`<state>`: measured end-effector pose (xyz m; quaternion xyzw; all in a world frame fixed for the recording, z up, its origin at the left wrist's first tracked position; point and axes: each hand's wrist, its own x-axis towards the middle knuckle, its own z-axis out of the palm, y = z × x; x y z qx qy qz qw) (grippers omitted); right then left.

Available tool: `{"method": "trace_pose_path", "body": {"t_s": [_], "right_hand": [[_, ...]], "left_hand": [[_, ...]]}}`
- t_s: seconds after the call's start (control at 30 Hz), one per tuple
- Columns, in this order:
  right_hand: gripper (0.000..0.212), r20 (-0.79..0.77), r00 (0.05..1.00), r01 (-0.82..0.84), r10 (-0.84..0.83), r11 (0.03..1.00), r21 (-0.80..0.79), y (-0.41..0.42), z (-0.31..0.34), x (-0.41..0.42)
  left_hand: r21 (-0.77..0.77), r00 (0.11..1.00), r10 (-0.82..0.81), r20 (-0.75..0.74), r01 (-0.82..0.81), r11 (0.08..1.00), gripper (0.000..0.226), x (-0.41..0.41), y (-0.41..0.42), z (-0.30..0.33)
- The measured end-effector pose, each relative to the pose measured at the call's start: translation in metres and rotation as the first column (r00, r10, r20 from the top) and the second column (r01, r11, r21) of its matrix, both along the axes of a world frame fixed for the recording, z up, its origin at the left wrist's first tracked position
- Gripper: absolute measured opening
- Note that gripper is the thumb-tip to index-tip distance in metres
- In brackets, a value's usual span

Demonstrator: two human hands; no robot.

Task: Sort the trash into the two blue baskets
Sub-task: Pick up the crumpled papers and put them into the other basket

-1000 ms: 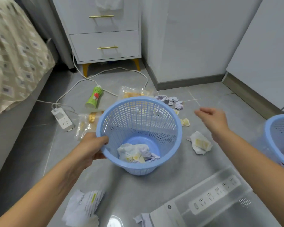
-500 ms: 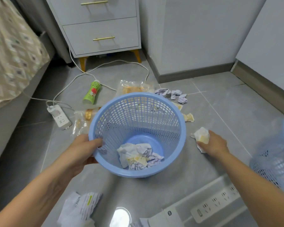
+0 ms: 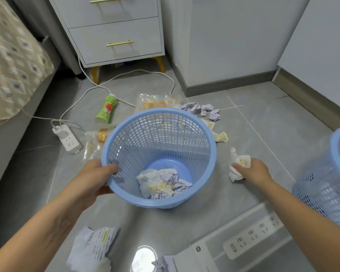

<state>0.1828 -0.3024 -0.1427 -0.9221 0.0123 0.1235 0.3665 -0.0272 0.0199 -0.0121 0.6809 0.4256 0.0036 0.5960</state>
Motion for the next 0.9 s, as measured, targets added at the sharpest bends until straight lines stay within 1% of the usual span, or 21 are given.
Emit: {"method": "trace_pose_path", "body": {"t_s": [0.07, 0.1, 0.13, 0.17, 0.27, 0.33, 0.37, 0.43, 0.47, 0.5, 0.53, 0.57, 0.6, 0.63, 0.7, 0.77, 0.8, 0.83, 0.9], "right_hand": [[0.018, -0.068, 0.997, 0.034, -0.023, 0.985, 0.171, 0.001, 0.01, 0.001], [0.013, -0.103, 0.994, 0.058, -0.03, 0.958, 0.282, 0.002, 0.017, 0.001], [0.013, -0.13, 0.991, 0.084, -0.034, 0.913, 0.399, 0.004, 0.026, 0.0], [0.016, -0.133, 0.99, 0.099, -0.038, 0.864, 0.493, 0.006, 0.038, 0.0], [0.029, -0.083, 0.996, 0.076, -0.027, 0.742, 0.667, 0.023, 0.093, -0.004], [0.035, -0.014, 0.999, -0.022, 0.049, 0.672, 0.74, 0.038, 0.136, -0.012], [0.037, 0.035, 0.994, -0.096, 0.104, 0.658, 0.746, 0.046, 0.154, -0.018], [0.025, 0.135, 0.962, -0.262, 0.236, 0.675, 0.689, 0.066, 0.182, -0.032], [0.018, 0.181, 0.933, -0.355, 0.311, 0.714, 0.603, 0.076, 0.19, -0.04], [0.017, 0.221, 0.893, -0.45, 0.393, 0.759, 0.471, 0.086, 0.197, -0.047], [0.022, 0.244, 0.839, -0.543, 0.487, 0.782, 0.307, 0.095, 0.2, -0.054], [0.03, 0.244, 0.775, -0.623, 0.583, 0.769, 0.141, 0.104, 0.2, -0.06], [0.038, 0.221, 0.712, -0.683, 0.666, 0.73, 0.002, 0.113, 0.196, -0.065], [0.043, 0.185, 0.663, -0.725, 0.726, 0.684, -0.087, 0.122, 0.189, -0.071], [0.047, 0.092, 0.613, -0.768, 0.785, 0.619, -0.163, 0.134, 0.175, -0.08], [0.043, -0.001, 0.588, -0.79, 0.809, 0.574, -0.216, 0.141, 0.164, -0.089], [0.042, -0.024, 0.587, -0.791, 0.809, 0.567, -0.23, 0.142, 0.161, -0.092], [0.041, -0.022, 0.604, -0.779, 0.797, 0.584, -0.227, 0.143, 0.16, -0.094], [0.041, 0.041, 0.682, -0.717, 0.73, 0.679, -0.161, 0.145, 0.161, -0.091]], "left_hand": [[-0.008, 1.0, -0.001, 0.0, 0.001, 1.0, 0.013, -0.002, -0.001, 0.0], [-0.014, 1.0, -0.002, 0.0, 0.002, 1.0, 0.013, -0.003, -0.002, 0.0], [-0.021, 1.0, -0.002, 0.0, 0.002, 1.0, 0.013, -0.004, -0.003, 0.001], [-0.028, 1.0, 0.001, 0.001, -0.001, 1.0, 0.013, -0.006, -0.004, 0.001], [-0.037, 1.0, 0.001, 0.002, -0.001, 0.999, 0.015, -0.008, -0.007, 0.003], [-0.038, 1.0, -0.006, 0.003, 0.007, 0.999, 0.015, -0.01, -0.008, 0.004], [-0.039, 1.0, -0.007, 0.003, 0.007, 0.999, 0.015, -0.01, -0.009, 0.005], [-0.044, 1.0, -0.003, 0.0, 0.003, 0.999, 0.014, -0.01, -0.01, 0.006], [-0.048, 1.0, -0.004, -0.001, 0.003, 0.999, 0.013, -0.011, -0.01, 0.007], [-0.051, 1.0, -0.003, -0.002, 0.003, 0.999, 0.013, -0.011, -0.011, 0.007], [-0.055, 1.0, -0.002, -0.003, 0.002, 0.999, 0.012, -0.011, -0.011, 0.008], [-0.057, 1.0, -0.002, -0.003, 0.002, 0.998, 0.012, -0.011, -0.011, 0.008], [-0.059, 1.0, -0.001, -0.004, 0.0, 0.998, 0.011, -0.011, -0.011, 0.009], [-0.062, 1.0, 0.0, -0.004, 0.0, 0.998, 0.01, -0.011, -0.011, 0.009], [-0.064, 1.0, -0.008, -0.002, 0.008, 0.998, 0.012, -0.011, -0.011, 0.009], [-0.062, 1.0, -0.013, 0.001, 0.013, 0.998, 0.015, -0.011, -0.01, 0.009], [-0.061, 1.0, -0.014, 0.003, 0.014, 0.998, 0.017, -0.011, -0.01, 0.009], [-0.062, 1.0, -0.015, 0.004, 0.015, 0.998, 0.018, -0.011, -0.009, 0.008], [-0.063, 1.0, -0.021, 0.002, 0.021, 0.998, 0.021, -0.011, -0.007, 0.007]]}}
